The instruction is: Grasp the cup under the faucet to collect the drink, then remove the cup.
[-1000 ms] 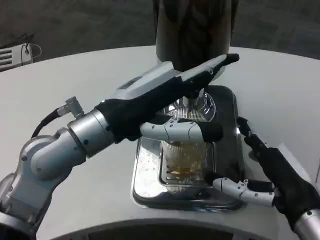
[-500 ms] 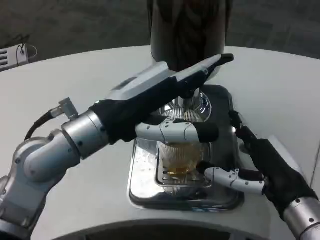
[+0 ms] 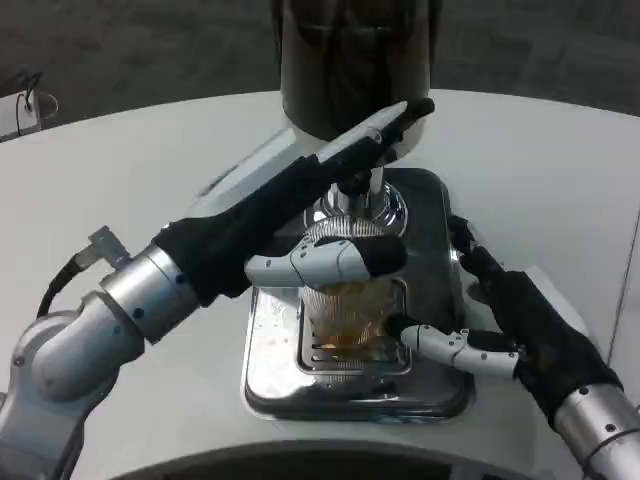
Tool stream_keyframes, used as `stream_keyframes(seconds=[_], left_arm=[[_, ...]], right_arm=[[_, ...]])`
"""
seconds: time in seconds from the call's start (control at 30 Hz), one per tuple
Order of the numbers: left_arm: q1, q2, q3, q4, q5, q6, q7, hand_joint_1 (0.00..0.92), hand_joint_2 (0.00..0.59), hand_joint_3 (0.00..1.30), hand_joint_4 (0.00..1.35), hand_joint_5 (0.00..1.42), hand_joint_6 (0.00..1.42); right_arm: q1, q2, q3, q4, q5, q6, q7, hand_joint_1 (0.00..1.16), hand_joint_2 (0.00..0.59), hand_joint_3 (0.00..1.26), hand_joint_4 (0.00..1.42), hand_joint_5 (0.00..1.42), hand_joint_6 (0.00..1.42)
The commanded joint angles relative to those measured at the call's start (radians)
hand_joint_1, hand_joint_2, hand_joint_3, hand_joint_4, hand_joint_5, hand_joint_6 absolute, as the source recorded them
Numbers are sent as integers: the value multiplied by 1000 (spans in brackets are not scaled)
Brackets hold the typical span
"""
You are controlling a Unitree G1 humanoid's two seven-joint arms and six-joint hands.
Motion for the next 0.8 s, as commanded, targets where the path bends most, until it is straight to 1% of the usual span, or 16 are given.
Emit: stream_keyframes(seconds=[0.03,0.27,0.57,0.67,0.8], left_arm=[[49,-17,24,6,10,12,22,0,29,58,0,61,149],[97,-36,72,-42,-13,-3,51,0,39,69,0,84,176],[197,-28,143,-150,-28,3,62,0,47,62,0,86,172],[232,-27,169,-192,-22,6,73,0,48,41,0,66,167],[300,-22,218,-277,11,25,108,0,50,21,0,30,140]], right_arm=[[-12,5,6,10,13,-24,-11,783,224,0,0,2,33],[-18,8,9,22,21,-34,-16,783,224,0,0,3,35],[-31,14,16,32,21,-37,-21,782,224,0,0,12,45],[-33,16,19,32,22,-36,-20,782,224,0,0,13,46],[-35,21,24,32,22,-37,-21,782,224,0,0,14,47]])
